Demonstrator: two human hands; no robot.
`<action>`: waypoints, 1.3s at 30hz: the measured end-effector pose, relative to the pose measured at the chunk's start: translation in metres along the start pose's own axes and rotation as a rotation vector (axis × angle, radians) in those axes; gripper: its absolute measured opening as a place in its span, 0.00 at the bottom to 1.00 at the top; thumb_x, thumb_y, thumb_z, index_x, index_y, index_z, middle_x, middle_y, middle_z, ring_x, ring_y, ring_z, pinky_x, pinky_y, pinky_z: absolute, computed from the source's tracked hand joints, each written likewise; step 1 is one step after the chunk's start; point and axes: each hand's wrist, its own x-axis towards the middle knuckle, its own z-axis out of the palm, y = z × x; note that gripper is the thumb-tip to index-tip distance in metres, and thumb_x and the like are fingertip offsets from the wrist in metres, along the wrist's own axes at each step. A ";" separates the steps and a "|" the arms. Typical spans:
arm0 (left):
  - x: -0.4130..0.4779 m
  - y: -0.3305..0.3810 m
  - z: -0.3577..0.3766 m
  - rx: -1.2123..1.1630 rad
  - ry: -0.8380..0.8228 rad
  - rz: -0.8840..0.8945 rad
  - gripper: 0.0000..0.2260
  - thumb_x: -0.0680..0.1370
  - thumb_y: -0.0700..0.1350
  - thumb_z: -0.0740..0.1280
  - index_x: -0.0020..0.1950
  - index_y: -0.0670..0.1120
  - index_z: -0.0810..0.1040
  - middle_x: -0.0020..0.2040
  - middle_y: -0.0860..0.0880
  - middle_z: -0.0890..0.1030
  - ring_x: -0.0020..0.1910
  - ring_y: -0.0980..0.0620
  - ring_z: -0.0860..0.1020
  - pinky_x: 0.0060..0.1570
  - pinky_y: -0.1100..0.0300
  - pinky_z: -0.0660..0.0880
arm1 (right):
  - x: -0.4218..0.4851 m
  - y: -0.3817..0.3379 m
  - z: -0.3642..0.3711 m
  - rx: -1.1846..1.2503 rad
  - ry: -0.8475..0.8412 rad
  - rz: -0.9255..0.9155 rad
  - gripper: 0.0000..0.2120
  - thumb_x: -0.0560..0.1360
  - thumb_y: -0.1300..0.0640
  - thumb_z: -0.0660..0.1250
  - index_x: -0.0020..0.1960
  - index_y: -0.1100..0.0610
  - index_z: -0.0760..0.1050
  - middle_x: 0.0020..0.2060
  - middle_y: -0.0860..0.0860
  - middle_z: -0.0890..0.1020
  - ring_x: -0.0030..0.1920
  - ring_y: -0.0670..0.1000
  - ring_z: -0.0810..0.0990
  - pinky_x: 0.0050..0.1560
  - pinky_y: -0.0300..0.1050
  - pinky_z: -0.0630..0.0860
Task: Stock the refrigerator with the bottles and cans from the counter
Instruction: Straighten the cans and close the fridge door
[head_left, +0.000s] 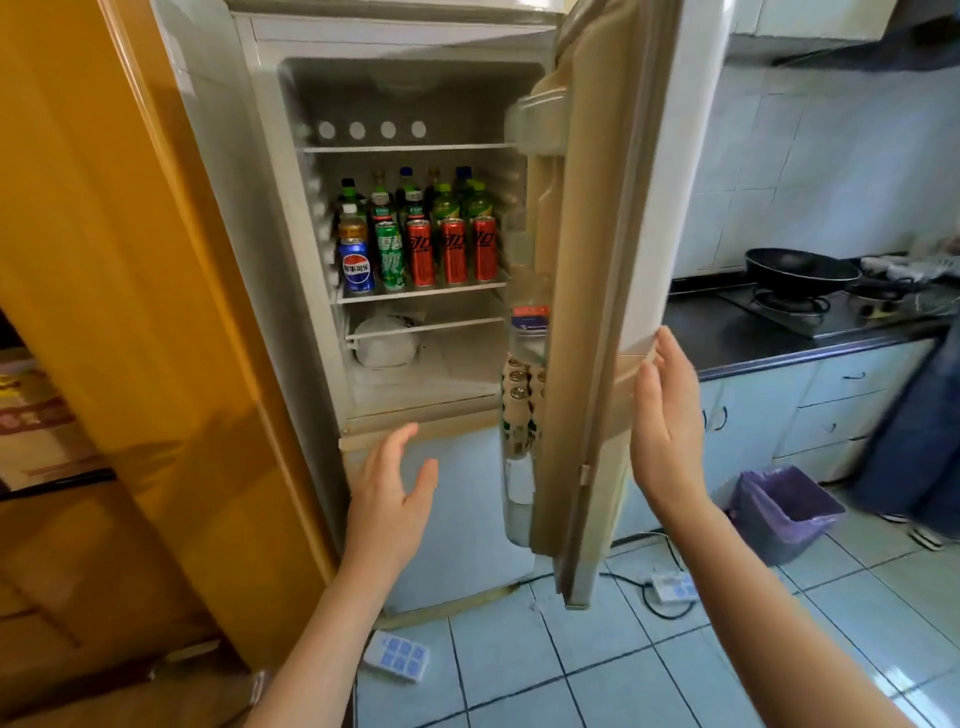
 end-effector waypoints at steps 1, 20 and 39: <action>0.001 -0.001 0.001 0.019 -0.019 0.000 0.20 0.80 0.49 0.61 0.72 0.53 0.64 0.70 0.55 0.67 0.68 0.60 0.63 0.67 0.59 0.62 | -0.002 -0.004 0.007 0.009 -0.024 -0.009 0.25 0.78 0.47 0.49 0.71 0.58 0.64 0.65 0.55 0.72 0.67 0.52 0.69 0.68 0.53 0.65; 0.128 -0.055 0.004 -0.169 0.170 -0.180 0.33 0.76 0.51 0.67 0.75 0.57 0.50 0.74 0.55 0.60 0.71 0.52 0.63 0.67 0.55 0.65 | 0.074 0.043 0.194 -0.220 -0.383 -0.169 0.25 0.78 0.50 0.60 0.74 0.49 0.60 0.75 0.50 0.58 0.73 0.51 0.58 0.66 0.43 0.60; 0.327 -0.135 -0.014 0.050 0.457 -0.317 0.48 0.69 0.54 0.74 0.78 0.49 0.46 0.75 0.49 0.53 0.73 0.43 0.55 0.69 0.43 0.64 | 0.200 0.114 0.315 -0.485 -0.333 -0.400 0.33 0.68 0.56 0.72 0.71 0.57 0.67 0.71 0.62 0.64 0.70 0.64 0.64 0.65 0.59 0.66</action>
